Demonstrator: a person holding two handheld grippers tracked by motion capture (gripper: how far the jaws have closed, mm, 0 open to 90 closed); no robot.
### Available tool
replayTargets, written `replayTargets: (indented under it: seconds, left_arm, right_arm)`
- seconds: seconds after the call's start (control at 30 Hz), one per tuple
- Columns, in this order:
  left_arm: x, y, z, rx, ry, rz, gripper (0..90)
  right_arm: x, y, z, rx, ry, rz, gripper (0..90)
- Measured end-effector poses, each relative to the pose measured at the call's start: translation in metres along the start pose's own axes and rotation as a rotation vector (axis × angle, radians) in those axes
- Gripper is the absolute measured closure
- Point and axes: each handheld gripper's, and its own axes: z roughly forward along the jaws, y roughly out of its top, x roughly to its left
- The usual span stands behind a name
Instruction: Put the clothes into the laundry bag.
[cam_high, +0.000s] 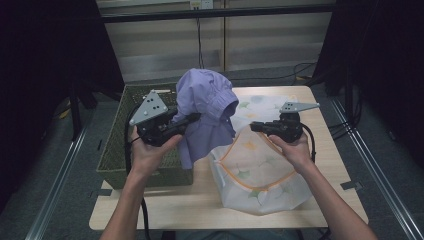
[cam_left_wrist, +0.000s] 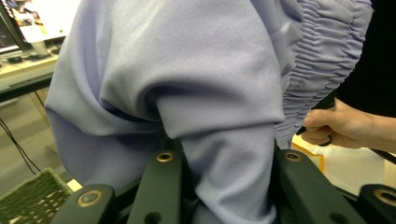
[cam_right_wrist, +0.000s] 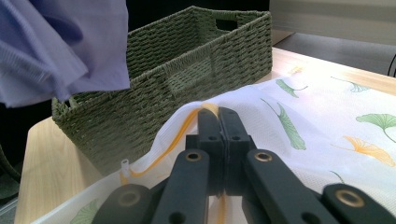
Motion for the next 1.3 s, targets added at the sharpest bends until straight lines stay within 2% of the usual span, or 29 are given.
replayTargets:
  seconds: [0.2, 0.3, 0.47, 0.6, 0.73, 0.83, 0.97, 1.03, 1.1, 1.2, 1.3]
  left_arm:
    - [-0.011, 0.001, 0.004, -0.005, -0.022, -0.008, 72.3]
    - [-0.016, 0.001, 0.01, 0.012, -0.064, -0.018, 72.2]
    - [-0.022, 0.0, 0.016, 0.016, -0.087, -0.01, 72.2]
    - [-0.027, -0.004, 0.024, 0.032, -0.104, -0.016, 72.2]
    - [-0.035, -0.007, 0.033, 0.051, -0.115, -0.002, 72.2]
    - [-0.039, -0.009, 0.038, 0.052, -0.138, 0.0, 72.2]
    - [-0.044, -0.012, 0.047, 0.078, -0.152, 0.005, 72.2]
    - [-0.045, -0.015, 0.051, 0.081, -0.179, -0.003, 72.1]
    - [-0.047, -0.017, 0.055, 0.092, -0.181, 0.001, 72.1]
    - [-0.049, -0.02, 0.059, 0.095, -0.189, -0.003, 72.0]
    - [-0.053, -0.023, 0.063, 0.088, -0.216, -0.009, 71.7]
  right_arm:
    - [0.0, 0.001, -0.001, -0.003, 0.0, -0.002, 89.9]
    - [0.0, 0.001, -0.001, 0.006, -0.002, 0.001, 89.9]
    - [0.0, 0.0, 0.0, 0.001, -0.006, -0.009, 89.9]
    - [0.0, 0.001, 0.0, 0.001, -0.003, -0.007, 89.9]
    - [0.0, 0.001, 0.0, -0.003, -0.003, -0.009, 89.8]
    - [0.0, 0.001, -0.001, -0.001, 0.005, -0.003, 89.9]
    - [-0.002, 0.0, -0.001, 0.002, 0.007, 0.002, 89.9]
    - [-0.002, 0.001, -0.001, 0.0, 0.012, -0.001, 89.9]
    - [-0.002, 0.001, -0.001, 0.001, 0.011, 0.001, 89.9]
    - [-0.002, 0.0, 0.0, 0.001, 0.01, 0.002, 89.9]
    - [-0.002, 0.001, -0.001, -0.001, 0.012, 0.001, 89.9]
